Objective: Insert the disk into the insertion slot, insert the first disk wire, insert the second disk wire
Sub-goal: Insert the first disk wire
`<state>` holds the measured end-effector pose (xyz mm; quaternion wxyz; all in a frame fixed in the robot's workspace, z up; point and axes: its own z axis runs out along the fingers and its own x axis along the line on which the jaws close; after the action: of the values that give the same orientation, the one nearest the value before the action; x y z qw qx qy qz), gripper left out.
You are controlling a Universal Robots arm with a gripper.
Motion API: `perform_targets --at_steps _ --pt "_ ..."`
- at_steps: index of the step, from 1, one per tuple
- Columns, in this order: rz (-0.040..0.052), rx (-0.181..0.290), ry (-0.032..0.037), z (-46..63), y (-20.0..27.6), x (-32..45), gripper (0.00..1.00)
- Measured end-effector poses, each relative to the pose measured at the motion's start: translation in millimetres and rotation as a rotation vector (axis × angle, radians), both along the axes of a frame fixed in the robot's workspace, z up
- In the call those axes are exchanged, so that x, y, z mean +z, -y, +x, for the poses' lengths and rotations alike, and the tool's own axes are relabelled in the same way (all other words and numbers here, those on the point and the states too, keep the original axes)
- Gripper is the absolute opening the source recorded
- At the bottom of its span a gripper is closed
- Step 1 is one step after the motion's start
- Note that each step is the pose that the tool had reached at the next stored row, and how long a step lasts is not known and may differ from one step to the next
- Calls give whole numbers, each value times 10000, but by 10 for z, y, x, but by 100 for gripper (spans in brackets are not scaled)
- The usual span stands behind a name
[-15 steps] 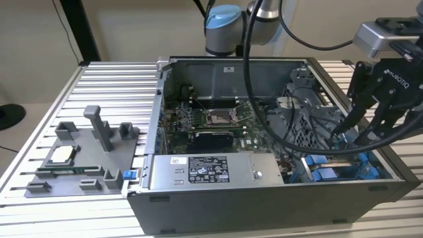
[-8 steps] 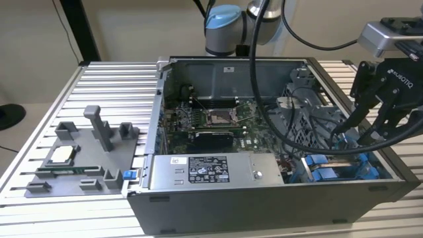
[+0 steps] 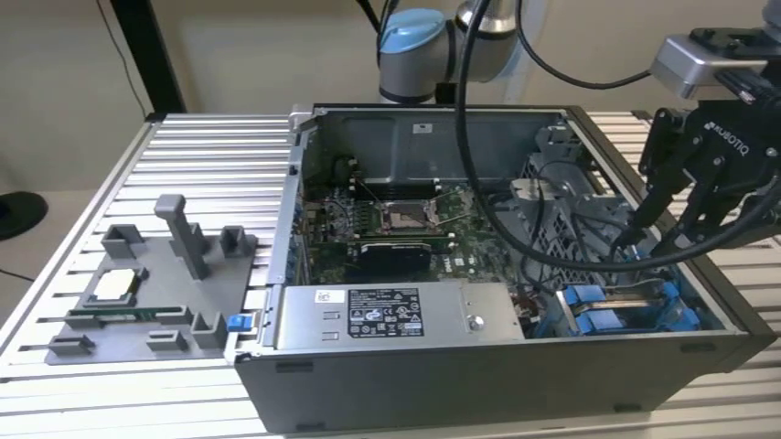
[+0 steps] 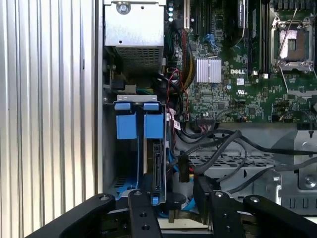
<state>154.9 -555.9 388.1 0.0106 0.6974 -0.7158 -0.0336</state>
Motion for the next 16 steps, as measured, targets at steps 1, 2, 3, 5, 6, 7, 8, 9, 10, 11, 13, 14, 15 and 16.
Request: perform_targets --at_steps 1,2,3,5,6,7,8,9,10,11,13,14,15,16 --pt "2 -3 -2 -25 -6 0 100" --pt "8 -4 -3 -49 -9 0 100" --pt "20 -6 -5 -74 -11 0 100" --pt "151 -10 -5 -108 -10 0 100" --pt "264 -11 -5 -116 -11 0 100" --pt "358 -11 -6 -119 -11 0 100" --pt "443 -10 -6 -120 -11 -1 100" --pt "497 -9 -6 -120 -11 -2 100" --pt "511 -9 -6 -120 -8 -1 100" --pt "519 -10 -5 -121 0 -2 100" --pt "524 -1 -5 -120 23 -2 100" --pt "524 3 -5 -120 33 -2 100" --pt "529 4 -6 -120 38 -5 100" --pt "536 5 -6 -121 38 -8 100"
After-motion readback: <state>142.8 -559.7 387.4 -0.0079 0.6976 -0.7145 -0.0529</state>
